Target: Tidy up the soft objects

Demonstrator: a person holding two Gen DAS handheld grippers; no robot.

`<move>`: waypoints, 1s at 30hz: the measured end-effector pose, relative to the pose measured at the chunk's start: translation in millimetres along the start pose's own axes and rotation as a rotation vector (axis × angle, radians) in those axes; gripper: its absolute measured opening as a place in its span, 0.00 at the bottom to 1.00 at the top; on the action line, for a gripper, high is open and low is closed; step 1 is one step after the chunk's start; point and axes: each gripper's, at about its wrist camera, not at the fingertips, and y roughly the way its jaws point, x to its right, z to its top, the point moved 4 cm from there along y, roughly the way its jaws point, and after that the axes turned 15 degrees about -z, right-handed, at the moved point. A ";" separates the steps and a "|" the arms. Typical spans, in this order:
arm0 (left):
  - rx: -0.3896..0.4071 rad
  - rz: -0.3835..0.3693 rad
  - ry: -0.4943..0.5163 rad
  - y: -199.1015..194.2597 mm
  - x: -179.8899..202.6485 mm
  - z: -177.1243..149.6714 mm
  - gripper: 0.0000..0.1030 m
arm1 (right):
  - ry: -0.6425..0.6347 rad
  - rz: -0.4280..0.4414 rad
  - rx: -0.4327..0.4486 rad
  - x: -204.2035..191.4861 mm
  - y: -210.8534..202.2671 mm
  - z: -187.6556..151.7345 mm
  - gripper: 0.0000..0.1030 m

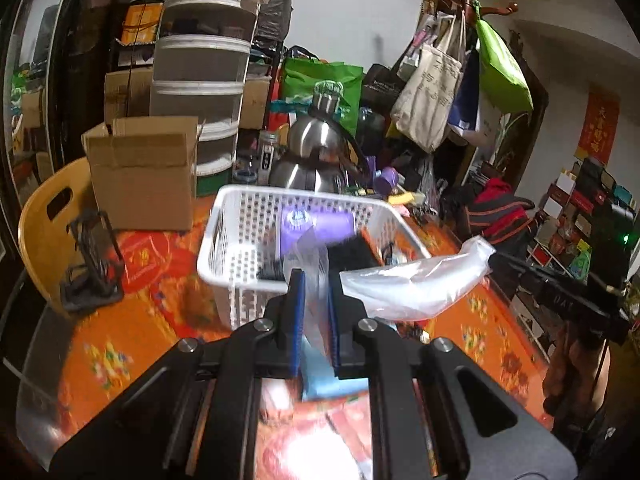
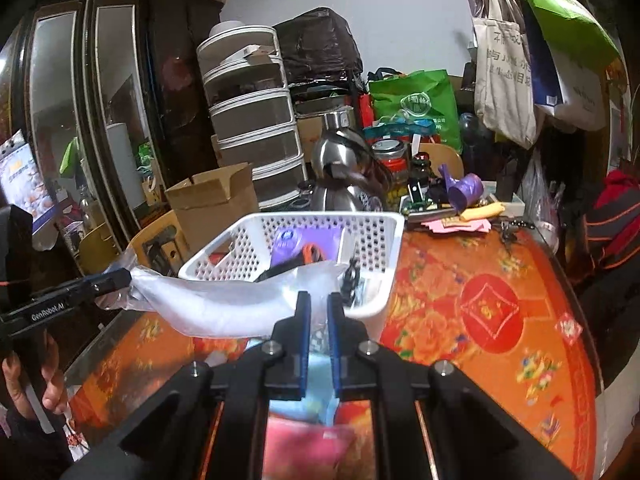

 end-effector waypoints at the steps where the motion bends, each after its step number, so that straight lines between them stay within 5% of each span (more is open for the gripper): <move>1: -0.002 0.011 0.002 4.8 -1.1 11.1 0.09 | 0.005 -0.004 -0.004 0.9 5.0 7.2 0.06; 14: -0.078 0.156 -0.020 92.2 -42.3 94.8 0.09 | -0.011 -0.117 -0.052 -1.5 81.5 68.0 0.06; 26: -0.202 0.262 0.000 171.2 -83.9 82.3 0.08 | -0.033 -0.173 -0.122 -4.0 138.7 62.4 0.03; 28: -0.229 0.268 0.001 177.4 -87.8 70.1 0.13 | -0.032 -0.165 -0.132 -3.2 141.0 57.0 0.03; 30: -0.264 0.275 -0.009 187.7 -94.0 59.4 0.37 | -0.031 -0.169 -0.135 -2.0 141.5 53.6 0.03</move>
